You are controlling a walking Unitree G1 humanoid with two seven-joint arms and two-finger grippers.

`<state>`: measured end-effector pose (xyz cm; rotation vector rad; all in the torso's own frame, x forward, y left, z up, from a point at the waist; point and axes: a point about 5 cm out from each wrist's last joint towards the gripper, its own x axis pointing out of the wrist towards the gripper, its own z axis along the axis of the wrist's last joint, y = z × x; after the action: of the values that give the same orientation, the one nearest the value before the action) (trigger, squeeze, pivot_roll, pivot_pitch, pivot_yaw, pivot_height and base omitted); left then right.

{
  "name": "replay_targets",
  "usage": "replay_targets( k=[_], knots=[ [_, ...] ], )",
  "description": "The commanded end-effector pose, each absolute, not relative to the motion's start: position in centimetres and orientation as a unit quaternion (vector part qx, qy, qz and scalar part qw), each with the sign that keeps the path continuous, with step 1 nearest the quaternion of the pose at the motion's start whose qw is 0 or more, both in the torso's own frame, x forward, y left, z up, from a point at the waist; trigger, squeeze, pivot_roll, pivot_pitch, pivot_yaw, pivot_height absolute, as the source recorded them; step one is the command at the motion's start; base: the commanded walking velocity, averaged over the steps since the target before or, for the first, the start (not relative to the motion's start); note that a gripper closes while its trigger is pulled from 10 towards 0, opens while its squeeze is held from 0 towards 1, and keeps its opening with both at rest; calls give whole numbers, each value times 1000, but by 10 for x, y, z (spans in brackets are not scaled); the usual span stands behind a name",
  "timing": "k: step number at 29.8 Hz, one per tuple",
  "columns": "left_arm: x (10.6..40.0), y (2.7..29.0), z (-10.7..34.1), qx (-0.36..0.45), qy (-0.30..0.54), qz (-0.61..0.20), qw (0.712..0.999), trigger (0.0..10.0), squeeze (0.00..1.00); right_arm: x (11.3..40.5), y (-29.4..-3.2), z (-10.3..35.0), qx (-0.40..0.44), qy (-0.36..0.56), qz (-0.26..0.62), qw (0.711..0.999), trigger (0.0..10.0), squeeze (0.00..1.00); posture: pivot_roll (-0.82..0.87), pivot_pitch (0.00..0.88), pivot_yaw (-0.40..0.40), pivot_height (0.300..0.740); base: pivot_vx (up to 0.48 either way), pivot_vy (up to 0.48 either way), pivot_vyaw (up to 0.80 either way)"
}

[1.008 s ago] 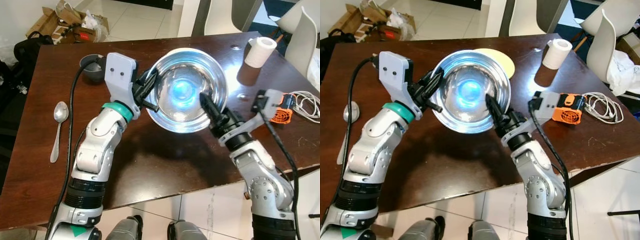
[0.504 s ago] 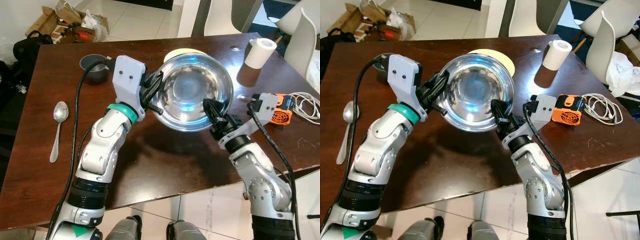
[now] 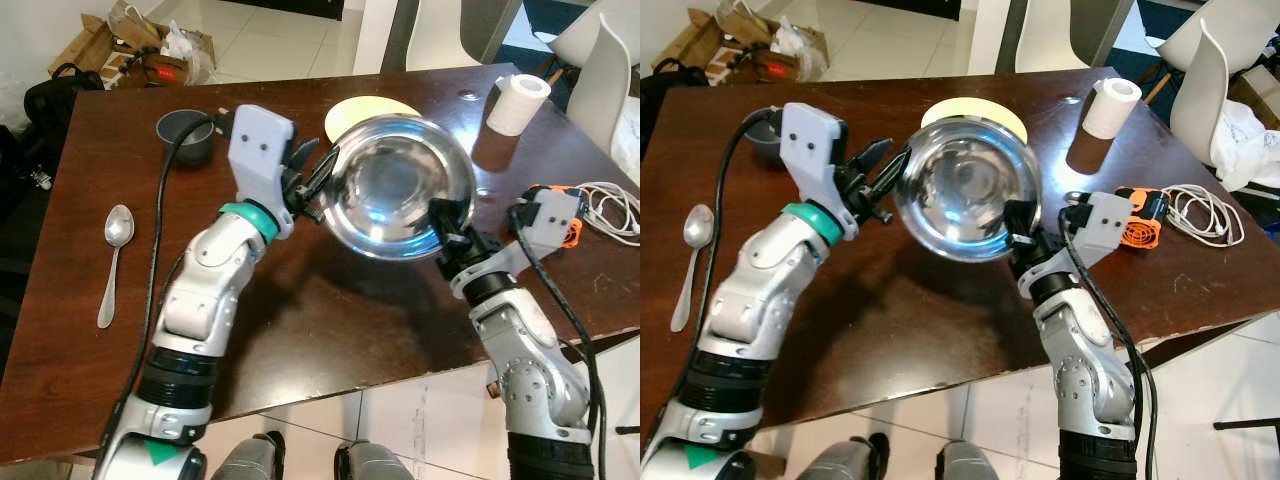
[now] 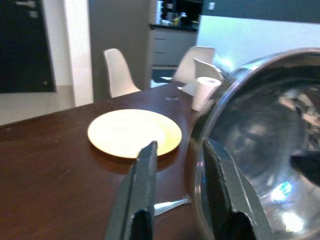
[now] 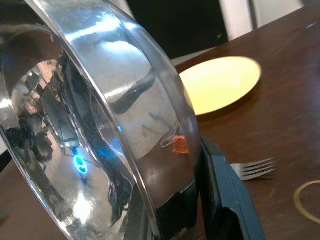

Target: Setting the table

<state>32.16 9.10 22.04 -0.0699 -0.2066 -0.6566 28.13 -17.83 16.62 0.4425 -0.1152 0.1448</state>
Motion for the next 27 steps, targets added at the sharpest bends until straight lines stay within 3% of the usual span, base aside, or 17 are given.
replay_targets(
  k=[1,2,3,4,5,8,9,11,13,14,15,18,27],
  knots=[
    [324,101,227,-51,-91,-372,922,10000,0,279,-186,170,221,-79,55,971,3255,0,-32,0,26,740,0,0,0],
    [324,101,227,-51,-91,-372,922,10000,0,279,-186,170,221,-79,55,971,3255,0,-32,0,26,740,0,0,0],
    [330,118,233,-65,-88,-382,918,10000,0,278,-187,174,224,-89,54,969,8510,0,-32,0,27,740,0,0,0],
    [330,118,233,-65,-88,-382,918,10000,0,278,-187,174,224,-89,54,969,8510,0,-32,0,27,740,0,0,0],
    [338,134,240,-89,-90,-364,923,10000,0,277,-189,176,225,-96,50,968,10000,0,-29,0,27,740,0,0,0],
    [344,143,243,-108,-92,-346,928,10000,0,277,-190,177,226,-100,48,968,10000,0,-29,0,27,740,0,0,0],
    [353,152,237,-114,-79,-294,946,10000,0,276,-190,177,221,-100,42,969,10000,0,-29,0,30,740,0,0,0],
    [363,156,207,-54,-28,-195,979,10000,0,271,-186,176,183,-103,34,977,10000,0,-33,0,31,740,0,0,0],
    [363,156,207,-54,-28,-195,979,10000,0,271,-186,176,183,-103,34,977,10000,0,-33,0,31,740,0,0,0],
    [362,155,194,-16,-12,-165,986,10000,0,268,-183,177,164,-107,34,980,10000,0,-34,0,31,740,0,0,0],
    [357,150,183,29,-10,-161,986,10000,0,265,-180,180,142,-115,30,983,10000,0,-36,0,33,740,0,0,0],
    [344,137,168,60,-16,-180,982,10000,0,259,-180,190,109,-142,17,984,10000,0,-38,0,34,740,0,0,0],
    [331,107,171,28,-44,-219,974,10000,0,256,-187,208,92,-188,-16,978,10000,0,-43,0,43,740,0,0,0]
  ],
)
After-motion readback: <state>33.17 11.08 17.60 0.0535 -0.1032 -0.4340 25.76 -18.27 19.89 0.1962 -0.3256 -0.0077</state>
